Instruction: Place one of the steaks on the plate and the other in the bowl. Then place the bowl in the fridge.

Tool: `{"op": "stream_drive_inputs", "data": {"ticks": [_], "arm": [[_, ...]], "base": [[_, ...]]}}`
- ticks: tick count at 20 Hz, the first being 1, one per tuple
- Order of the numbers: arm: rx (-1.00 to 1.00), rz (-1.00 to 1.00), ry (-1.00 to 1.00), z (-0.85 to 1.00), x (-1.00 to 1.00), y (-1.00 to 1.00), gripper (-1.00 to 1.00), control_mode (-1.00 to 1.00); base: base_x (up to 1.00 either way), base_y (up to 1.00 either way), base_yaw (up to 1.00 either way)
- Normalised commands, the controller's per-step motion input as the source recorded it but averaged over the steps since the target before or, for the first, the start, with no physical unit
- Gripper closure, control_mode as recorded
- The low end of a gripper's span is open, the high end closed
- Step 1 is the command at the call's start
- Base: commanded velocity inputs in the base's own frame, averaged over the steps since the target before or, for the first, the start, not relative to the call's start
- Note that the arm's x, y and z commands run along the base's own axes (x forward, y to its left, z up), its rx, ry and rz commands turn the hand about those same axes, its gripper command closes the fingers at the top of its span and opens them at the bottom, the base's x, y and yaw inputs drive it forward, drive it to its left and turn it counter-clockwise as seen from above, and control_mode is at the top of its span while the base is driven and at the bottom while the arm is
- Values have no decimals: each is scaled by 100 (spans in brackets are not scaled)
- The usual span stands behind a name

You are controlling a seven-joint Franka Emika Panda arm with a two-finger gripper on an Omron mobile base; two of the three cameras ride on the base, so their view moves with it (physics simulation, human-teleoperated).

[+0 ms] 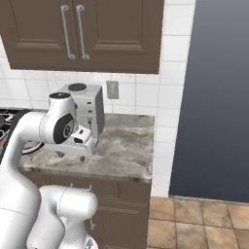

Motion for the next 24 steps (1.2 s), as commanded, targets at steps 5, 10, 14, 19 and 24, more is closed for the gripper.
{"op": "stream_drive_inputs", "data": {"ticks": [5, 10, 14, 19, 24], "arm": [[0, 0, 0, 0, 0, 0, -100, 100], [0, 0, 0, 0, 0, 0, -100, 100], [0, 0, 0, 0, 0, 0, -100, 100], [0, 0, 0, 0, 0, 0, -100, 100], [0, 0, 0, 0, 0, 0, -100, 100]], "base": [[0, 100, 0], [0, 100, 0], [0, 100, 4], [24, 100, 13], [44, 100, 10]]}}
